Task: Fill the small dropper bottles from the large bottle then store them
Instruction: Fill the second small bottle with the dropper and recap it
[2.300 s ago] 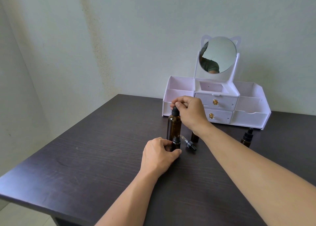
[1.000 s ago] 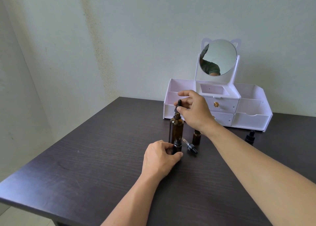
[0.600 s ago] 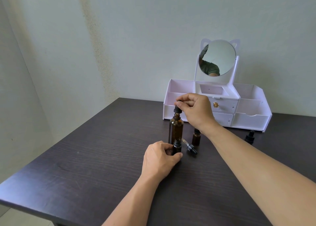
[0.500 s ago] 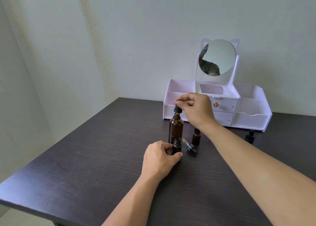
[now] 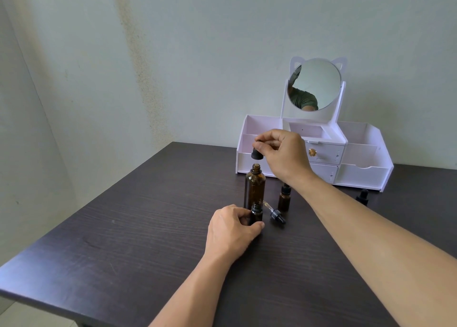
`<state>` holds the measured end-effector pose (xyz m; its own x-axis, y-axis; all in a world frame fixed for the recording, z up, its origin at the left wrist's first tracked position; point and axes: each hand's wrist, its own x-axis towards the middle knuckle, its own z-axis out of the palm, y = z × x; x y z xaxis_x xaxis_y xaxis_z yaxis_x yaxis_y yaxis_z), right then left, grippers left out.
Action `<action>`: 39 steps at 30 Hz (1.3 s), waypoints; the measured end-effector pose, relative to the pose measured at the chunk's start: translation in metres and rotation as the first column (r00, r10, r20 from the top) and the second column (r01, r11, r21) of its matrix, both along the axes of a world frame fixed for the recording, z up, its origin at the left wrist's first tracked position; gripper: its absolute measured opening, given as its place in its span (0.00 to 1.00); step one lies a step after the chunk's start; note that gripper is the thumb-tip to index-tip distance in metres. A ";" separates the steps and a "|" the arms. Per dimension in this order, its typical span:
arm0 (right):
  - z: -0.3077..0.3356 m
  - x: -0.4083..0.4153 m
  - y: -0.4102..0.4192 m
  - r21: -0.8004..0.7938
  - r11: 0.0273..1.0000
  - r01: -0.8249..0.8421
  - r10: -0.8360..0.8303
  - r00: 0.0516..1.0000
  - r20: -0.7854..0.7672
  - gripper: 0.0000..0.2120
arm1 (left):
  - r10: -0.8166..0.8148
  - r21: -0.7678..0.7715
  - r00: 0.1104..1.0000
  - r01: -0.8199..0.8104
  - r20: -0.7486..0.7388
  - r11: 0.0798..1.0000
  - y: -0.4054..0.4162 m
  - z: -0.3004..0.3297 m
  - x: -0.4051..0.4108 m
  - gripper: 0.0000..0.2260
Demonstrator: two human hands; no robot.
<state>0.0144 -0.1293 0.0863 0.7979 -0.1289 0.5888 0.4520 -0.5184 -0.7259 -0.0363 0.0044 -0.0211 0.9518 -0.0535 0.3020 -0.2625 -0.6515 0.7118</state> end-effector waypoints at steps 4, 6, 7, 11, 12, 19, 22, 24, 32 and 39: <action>0.018 -0.004 0.000 0.049 0.997 -0.052 0.049 0.996 0.071 0.03 | 0.005 0.001 1.000 -0.005 0.003 1.000 0.000 0.001 -0.001 0.12; 0.028 -0.006 -0.002 0.063 0.996 -0.067 0.060 0.992 0.108 0.03 | 0.005 0.004 1.000 -0.005 -0.004 1.000 0.000 0.002 -0.001 0.10; 0.034 -0.007 -0.003 0.067 0.995 -0.068 0.059 0.991 0.123 0.03 | 0.003 -0.003 1.000 -0.003 -0.003 1.000 0.000 0.001 -0.001 0.09; 0.051 -0.015 -0.005 0.086 0.993 -0.084 0.070 0.985 0.158 0.02 | -0.003 -0.033 1.000 0.004 0.009 0.999 0.000 -0.001 0.001 0.09; 0.054 -0.017 -0.006 0.090 0.992 -0.091 0.075 0.983 0.168 0.02 | -0.002 -0.040 1.000 0.003 0.010 0.999 0.000 -0.002 0.002 0.10; 0.055 -0.032 -0.009 0.063 0.996 -0.068 0.056 0.983 0.172 0.02 | 0.019 -0.116 0.999 -0.014 0.039 0.993 0.001 -0.002 0.002 0.16; 0.045 -0.038 -0.011 0.042 0.997 -0.072 0.066 0.989 0.133 0.03 | 0.013 -0.111 0.999 -0.008 0.042 0.994 0.000 -0.002 0.001 0.15; 0.036 -0.039 -0.012 0.011 0.998 -0.054 0.052 0.992 0.116 0.03 | 0.008 -0.114 0.999 -0.003 0.036 0.993 0.000 -0.001 0.001 0.14; 0.014 -0.043 -0.010 -0.046 0.999 -0.029 0.031 0.998 0.051 0.02 | 0.001 -0.126 1.000 0.003 0.026 0.992 0.001 0.000 -0.001 0.12; 0.007 -0.045 -0.009 -0.082 0.996 -0.025 0.025 1.000 0.000 0.02 | -0.013 -0.124 1.000 0.015 0.019 0.992 0.000 0.002 -0.002 0.12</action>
